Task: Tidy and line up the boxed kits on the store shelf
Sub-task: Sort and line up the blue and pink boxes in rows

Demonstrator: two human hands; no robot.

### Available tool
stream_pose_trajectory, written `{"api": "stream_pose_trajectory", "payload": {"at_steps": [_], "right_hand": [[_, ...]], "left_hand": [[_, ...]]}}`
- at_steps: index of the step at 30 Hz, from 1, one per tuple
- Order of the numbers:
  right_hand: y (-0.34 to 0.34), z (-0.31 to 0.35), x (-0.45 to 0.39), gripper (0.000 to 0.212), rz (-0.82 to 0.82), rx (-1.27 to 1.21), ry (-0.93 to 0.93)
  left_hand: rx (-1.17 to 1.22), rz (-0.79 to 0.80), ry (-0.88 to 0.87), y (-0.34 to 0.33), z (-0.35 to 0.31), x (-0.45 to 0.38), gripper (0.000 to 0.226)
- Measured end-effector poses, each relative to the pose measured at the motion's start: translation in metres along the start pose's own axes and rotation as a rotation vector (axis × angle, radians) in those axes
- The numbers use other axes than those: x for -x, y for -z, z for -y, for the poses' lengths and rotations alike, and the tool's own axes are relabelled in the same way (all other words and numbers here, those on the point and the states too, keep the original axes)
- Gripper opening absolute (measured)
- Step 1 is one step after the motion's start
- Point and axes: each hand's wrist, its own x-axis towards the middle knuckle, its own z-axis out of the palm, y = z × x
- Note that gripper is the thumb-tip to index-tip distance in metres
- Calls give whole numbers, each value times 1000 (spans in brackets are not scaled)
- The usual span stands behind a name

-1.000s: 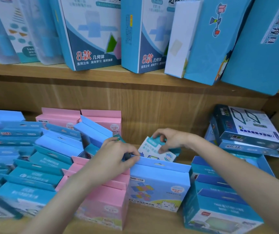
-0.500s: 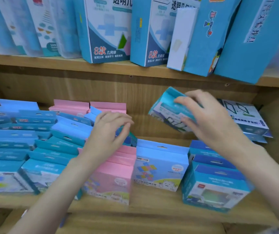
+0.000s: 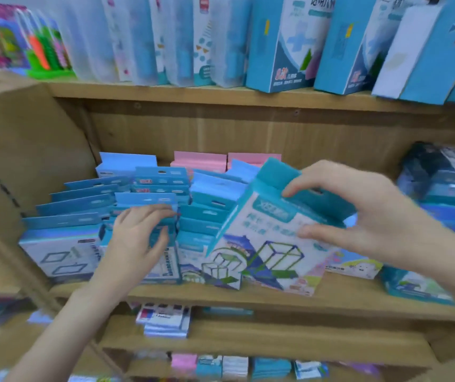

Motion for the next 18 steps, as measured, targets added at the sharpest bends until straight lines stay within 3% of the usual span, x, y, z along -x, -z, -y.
{"api": "stream_pose_trajectory", "payload": {"at_steps": [3, 7, 13, 18], "right_hand": [[-72, 13, -19, 38, 123, 23, 26], [-149, 14, -20, 52, 108, 414, 82], [-189, 18, 0, 78, 40, 627, -79], [-199, 9, -8, 94, 57, 631, -206]], "left_hand": [[-48, 40, -24, 4, 15, 13, 41], [-82, 102, -67, 1, 24, 25, 45], [-93, 100, -71, -5, 23, 28, 49], [-96, 107, -64, -7, 25, 27, 49]]}}
